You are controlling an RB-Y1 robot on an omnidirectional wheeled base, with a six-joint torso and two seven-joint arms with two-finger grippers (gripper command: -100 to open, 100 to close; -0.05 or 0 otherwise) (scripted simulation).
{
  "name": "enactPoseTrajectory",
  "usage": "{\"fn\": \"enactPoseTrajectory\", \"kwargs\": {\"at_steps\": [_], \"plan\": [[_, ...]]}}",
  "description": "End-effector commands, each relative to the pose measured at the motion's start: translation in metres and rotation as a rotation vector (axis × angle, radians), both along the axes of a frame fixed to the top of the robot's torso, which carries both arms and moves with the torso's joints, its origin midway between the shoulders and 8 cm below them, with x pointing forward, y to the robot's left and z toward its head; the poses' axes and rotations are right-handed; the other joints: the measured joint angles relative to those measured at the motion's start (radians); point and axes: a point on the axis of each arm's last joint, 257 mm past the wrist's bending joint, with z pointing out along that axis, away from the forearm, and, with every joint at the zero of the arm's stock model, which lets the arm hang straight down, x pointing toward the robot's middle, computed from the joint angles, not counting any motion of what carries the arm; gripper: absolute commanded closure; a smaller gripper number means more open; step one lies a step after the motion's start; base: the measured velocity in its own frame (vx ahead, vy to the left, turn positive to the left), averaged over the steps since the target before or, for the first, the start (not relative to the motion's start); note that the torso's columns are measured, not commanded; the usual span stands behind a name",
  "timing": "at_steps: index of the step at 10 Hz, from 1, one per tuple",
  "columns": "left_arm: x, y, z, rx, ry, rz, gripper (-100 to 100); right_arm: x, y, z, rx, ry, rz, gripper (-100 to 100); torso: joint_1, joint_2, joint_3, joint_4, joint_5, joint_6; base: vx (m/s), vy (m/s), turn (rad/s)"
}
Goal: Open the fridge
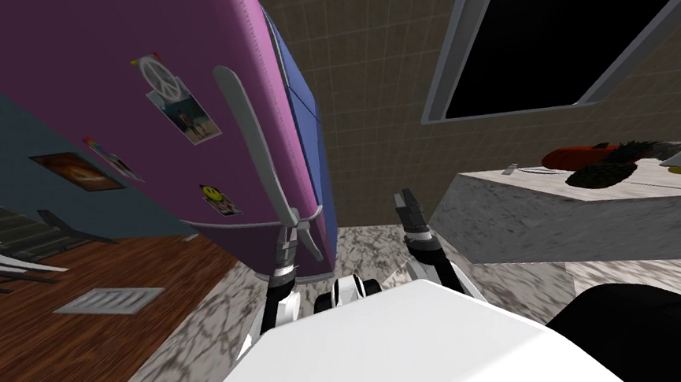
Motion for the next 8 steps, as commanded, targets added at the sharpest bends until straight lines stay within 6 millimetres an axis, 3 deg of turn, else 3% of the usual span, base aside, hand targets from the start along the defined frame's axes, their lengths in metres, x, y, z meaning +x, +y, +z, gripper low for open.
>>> {"fn": "enactPoseTrajectory", "kwargs": {"at_steps": [1, 6, 7, 8], "plan": [[0.003, -0.009, -0.01, -0.031, 0.0, -0.002, -100, 0.0, 0.0, 0.0, 0.0, 0.0, 0.0, 0, 0.0, 0.0, 0.0, 0.0, 0.0, 0.0, 0.073, 0.02, -0.028], [0.012, -0.006, 0.013, -0.023, -0.003, -0.002, -100, 0.0, 0.0, 0.0, 0.0, 0.0, 0.0, 0, 0.0, -0.003, -0.002, 0.0, 0.0, 0.001, 0.018, -0.004, 0.008], [0.01, -0.007, 0.005, -0.023, 0.008, -0.003, -100, 0.0, 0.0, 0.0, 0.0, 0.0, 0.0, 0, 0.001, -0.006, -0.004, 0.002, -0.001, 0.002, -0.004, -0.006, 0.006], [0.007, -0.006, 0.004, -0.023, -0.003, -0.002, 100, 0.0, 0.0, 0.0, 0.0, 0.0, 0.0, 0, 0.0, -0.005, -0.004, 0.001, -0.001, 0.001, -0.005, 0.006, -0.019]]}}
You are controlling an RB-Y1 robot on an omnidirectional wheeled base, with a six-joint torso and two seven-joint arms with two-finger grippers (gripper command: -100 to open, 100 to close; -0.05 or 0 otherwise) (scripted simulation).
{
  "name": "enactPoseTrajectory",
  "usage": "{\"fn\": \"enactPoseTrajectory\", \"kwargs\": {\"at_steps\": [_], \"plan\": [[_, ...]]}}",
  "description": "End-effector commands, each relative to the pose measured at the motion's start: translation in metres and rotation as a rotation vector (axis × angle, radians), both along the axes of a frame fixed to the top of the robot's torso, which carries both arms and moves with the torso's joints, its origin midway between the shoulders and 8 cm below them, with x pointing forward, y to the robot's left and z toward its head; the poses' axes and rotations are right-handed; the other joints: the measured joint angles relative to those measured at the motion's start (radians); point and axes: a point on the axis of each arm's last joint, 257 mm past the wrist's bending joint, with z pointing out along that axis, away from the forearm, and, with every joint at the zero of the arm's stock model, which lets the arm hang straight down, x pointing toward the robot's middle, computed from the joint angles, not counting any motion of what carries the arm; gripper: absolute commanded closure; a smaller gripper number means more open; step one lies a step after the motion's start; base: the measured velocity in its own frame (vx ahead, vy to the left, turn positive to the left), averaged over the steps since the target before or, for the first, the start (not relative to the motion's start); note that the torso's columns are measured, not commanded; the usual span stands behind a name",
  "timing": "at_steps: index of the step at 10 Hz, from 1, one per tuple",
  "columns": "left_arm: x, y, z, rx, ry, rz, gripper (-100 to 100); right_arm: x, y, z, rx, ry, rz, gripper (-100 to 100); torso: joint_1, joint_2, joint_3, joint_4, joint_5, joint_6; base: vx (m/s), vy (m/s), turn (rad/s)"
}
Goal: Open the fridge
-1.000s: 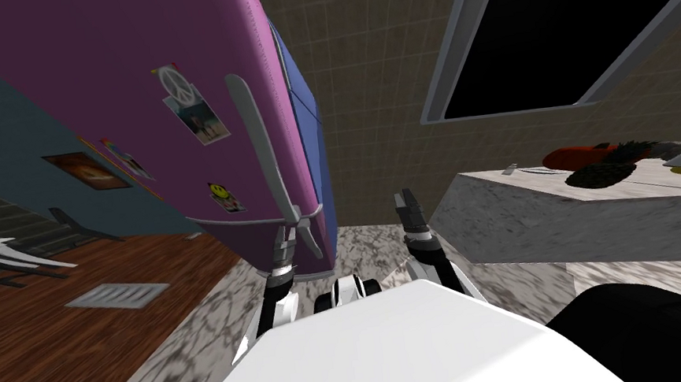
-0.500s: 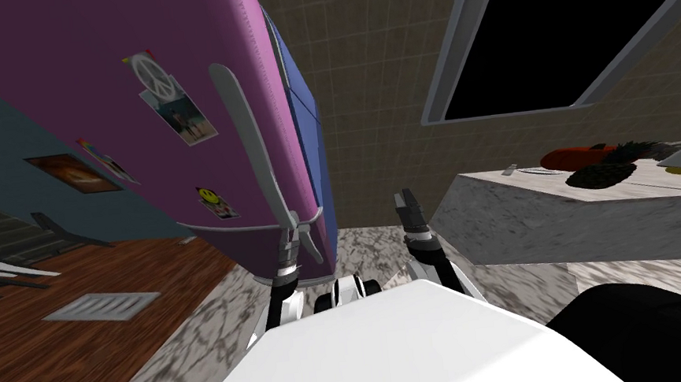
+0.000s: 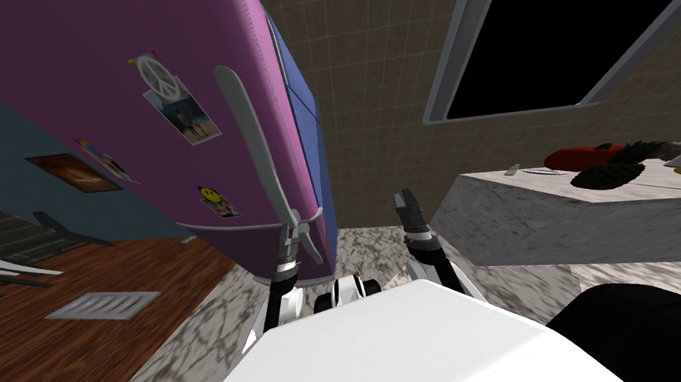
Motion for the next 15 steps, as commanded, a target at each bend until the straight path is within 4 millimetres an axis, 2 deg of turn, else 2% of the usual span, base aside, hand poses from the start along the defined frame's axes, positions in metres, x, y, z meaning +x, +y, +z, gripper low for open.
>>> {"fn": "enactPoseTrajectory", "kwargs": {"at_steps": [1, 2, 4, 6, 9, 12, 15], "plan": [[-0.005, 0.0, -0.005, -0.001, -0.014, 0.001, 100, 0.0, 0.0, 0.0, 0.0, 0.0, 0.0, 0, 0.0, 0.001, 0.002, -0.001, 0.001, 0.0, -0.007, 0.013, -0.016], [-0.008, 0.0, -0.01, -0.001, -0.014, 0.001, 100, 0.0, 0.0, 0.0, 0.0, 0.0, 0.0, 0, 0.0, 0.003, 0.003, -0.003, 0.001, 0.0, -0.011, 0.013, -0.006], [-0.009, -0.003, -0.001, -0.007, -0.028, -0.027, 100, 0.0, 0.0, 0.0, 0.0, 0.0, 0.0, 0, 0.0, 0.002, 0.003, -0.003, 0.002, -0.001, -0.056, 0.056, -0.036], [-0.013, -0.012, 0.001, -0.005, -0.026, -0.08, 100, 0.0, 0.0, 0.0, 0.0, 0.0, 0.0, 0, 0.01, 0.014, 0.01, 0.0, 0.004, -0.002, -0.242, 0.246, -0.123], [-0.017, -0.021, 0.003, -0.003, -0.022, -0.133, 100, 0.0, 0.0, 0.0, 0.0, 0.0, 0.0, 0, -0.005, 0.002, 0.002, -0.002, 0.0, -0.001, -0.219, 0.196, -0.071], [-0.025, -0.035, 0.005, -0.002, -0.012, -0.213, 100, 0.0, 0.0, 0.0, 0.0, 0.0, 0.0, 0, 0.003, 0.004, 0.004, -0.001, 0.002, -0.001, -0.264, 0.279, -0.104], [-0.031, -0.044, 0.005, -0.002, -0.002, -0.267, 100, 0.0, 0.0, 0.0, 0.0, 0.0, 0.0, 0, -0.007, 0.001, 0.002, -0.002, -0.001, -0.001, -0.217, 0.18, -0.084]]}}
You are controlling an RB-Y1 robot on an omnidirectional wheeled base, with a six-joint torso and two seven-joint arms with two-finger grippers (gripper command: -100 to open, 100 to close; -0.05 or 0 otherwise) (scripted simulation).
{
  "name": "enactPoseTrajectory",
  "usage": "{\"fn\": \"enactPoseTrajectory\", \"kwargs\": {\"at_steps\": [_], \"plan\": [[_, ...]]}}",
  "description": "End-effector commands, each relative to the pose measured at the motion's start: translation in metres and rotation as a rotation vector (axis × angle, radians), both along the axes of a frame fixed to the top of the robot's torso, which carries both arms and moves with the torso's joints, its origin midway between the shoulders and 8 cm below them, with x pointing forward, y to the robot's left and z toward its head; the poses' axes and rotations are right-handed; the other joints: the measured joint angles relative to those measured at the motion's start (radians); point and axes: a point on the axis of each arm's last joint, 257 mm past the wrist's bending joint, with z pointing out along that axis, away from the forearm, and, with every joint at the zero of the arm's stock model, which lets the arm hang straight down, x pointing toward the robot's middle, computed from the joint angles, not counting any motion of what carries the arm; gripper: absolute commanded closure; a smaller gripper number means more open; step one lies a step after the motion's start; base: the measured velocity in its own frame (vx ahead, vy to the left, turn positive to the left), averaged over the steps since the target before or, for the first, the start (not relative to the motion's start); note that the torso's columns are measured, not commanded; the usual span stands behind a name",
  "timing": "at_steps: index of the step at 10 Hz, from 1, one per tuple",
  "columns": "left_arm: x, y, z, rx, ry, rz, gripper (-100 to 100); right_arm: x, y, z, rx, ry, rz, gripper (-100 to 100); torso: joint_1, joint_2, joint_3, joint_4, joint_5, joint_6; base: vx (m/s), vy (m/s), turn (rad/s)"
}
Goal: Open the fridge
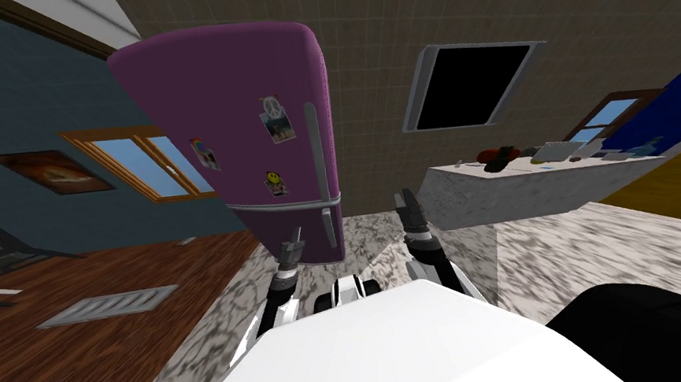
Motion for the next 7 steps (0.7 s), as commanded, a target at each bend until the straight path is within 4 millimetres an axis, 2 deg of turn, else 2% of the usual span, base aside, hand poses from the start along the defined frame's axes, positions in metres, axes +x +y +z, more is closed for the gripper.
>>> {"fn": "enactPoseTrajectory", "kwargs": {"at_steps": [1, 2, 4, 7], "plan": [[-0.002, -0.002, 0.0, 0.001, 0.003, -0.018, 100, 0.0, 0.0, 0.0, 0.0, 0.0, 0.0, 0, 0.002, 0.002, 0.001, 0.0, 0.0, 0.0, -0.102, 0.069, -0.025], [0.003, 0.003, 0.0, 0.0, 0.003, 0.008, -100, 0.0, 0.0, 0.0, 0.0, 0.0, 0.0, 0, 0.001, -0.002, -0.001, 0.0, 0.0, 0.0, 0.074, -0.077, 0.051], [0.009, 0.008, 0.0, -0.001, 0.002, 0.034, -100, 0.0, 0.0, 0.0, 0.001, 0.0, 0.0, 0, -0.004, -0.008, -0.005, -0.002, -0.001, 0.0, 0.156, -0.185, 0.056], [0.021, 0.019, 0.0, -0.004, 0.003, 0.091, -100, 0.0, 0.0, 0.0, 0.0, 0.0, 0.0, 0, 0.007, 0.005, 0.003, 0.001, 0.002, 0.0, 0.18, -0.195, 0.066]]}}
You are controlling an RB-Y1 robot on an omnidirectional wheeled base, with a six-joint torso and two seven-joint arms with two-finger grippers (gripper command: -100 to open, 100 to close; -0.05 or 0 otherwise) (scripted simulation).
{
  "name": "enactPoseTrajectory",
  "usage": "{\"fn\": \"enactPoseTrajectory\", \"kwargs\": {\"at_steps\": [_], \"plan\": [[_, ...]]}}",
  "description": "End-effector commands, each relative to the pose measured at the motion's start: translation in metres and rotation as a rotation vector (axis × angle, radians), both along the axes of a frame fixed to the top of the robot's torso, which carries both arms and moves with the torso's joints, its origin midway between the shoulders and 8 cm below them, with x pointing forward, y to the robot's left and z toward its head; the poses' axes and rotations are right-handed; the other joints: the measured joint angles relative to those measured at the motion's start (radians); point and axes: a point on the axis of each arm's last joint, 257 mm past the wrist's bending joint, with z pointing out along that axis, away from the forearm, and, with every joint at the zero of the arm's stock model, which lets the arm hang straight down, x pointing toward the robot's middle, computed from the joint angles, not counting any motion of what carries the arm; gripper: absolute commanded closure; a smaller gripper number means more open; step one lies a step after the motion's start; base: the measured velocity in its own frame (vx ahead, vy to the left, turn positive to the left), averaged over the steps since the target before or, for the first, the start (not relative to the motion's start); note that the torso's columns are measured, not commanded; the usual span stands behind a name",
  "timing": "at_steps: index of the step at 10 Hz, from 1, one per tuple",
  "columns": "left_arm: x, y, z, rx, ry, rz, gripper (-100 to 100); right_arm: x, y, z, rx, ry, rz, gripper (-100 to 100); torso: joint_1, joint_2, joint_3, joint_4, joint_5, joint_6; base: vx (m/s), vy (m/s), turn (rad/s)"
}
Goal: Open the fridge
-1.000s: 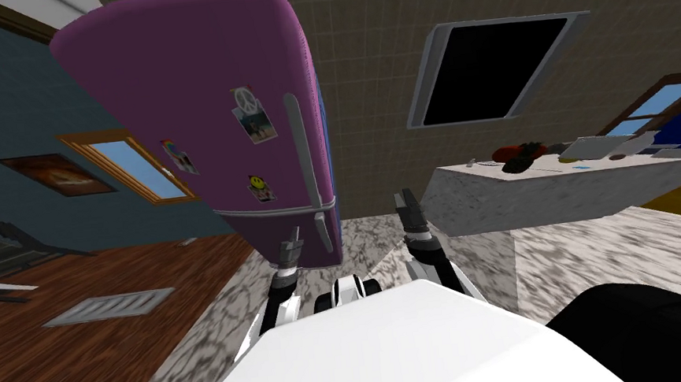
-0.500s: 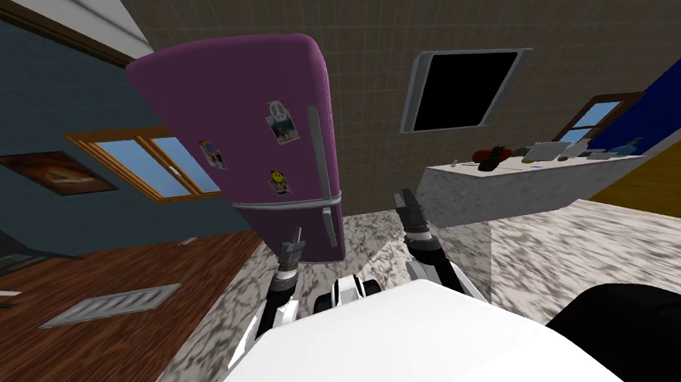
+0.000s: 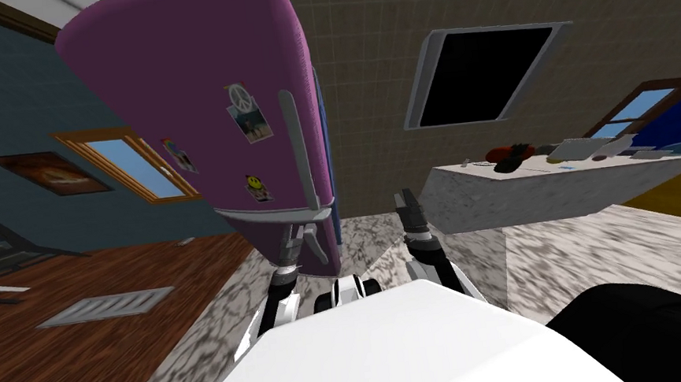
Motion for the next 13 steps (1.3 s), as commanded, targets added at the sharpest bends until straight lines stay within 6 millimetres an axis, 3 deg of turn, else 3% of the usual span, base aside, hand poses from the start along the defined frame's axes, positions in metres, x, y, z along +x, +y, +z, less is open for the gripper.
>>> {"fn": "enactPoseTrajectory", "kwargs": {"at_steps": [1, 4, 7, 10, 11, 13], "plan": [[0.011, 0.01, 0.0, -0.002, 0.003, 0.052, -100, 0.0, 0.0, 0.0, 0.0, 0.0, 0.0, 0, 0.002, -0.003, -0.001, 0.0, 0.0, 0.002, 0.2, -0.189, 0.051], [0.022, 0.021, -0.002, -0.009, 0.008, 0.108, -100, 0.0, 0.0, 0.0, 0.0, 0.0, 0.0, 0, -0.002, -0.002, -0.001, -0.001, -0.001, 0.0, 0.158, -0.231, 0.065], [0.027, 0.021, 0.01, -0.005, 0.007, 0.101, -100, 0.0, 0.0, 0.0, 0.0, 0.0, 0.0, 0, 0.007, 0.003, 0.002, 0.001, 0.002, 0.001, 0.036, -0.043, 0.013], [0.03, 0.021, 0.017, -0.003, 0.006, 0.1, -100, 0.0, 0.0, 0.0, 0.0, 0.0, 0.0, 0, 0.0, -0.002, -0.001, -0.001, 0.0, 0.0, 0.017, -0.01, 0.004], [0.027, 0.021, 0.01, -0.005, 0.007, 0.101, 100, 0.0, 0.0, 0.0, 0.0, 0.0, 0.0, 0, 0.0, -0.001, -0.001, 0.0, 0.0, 0.0, -0.012, 0.007, -0.007], [0.022, 0.02, 0.0, -0.008, 0.007, 0.101, 100, 0.0, 0.0, 0.0, 0.0, 0.0, 0.0, 0, 0.001, 0.0, 0.0, 0.0, 0.0, 0.0, -0.031, 0.021, -0.006]]}}
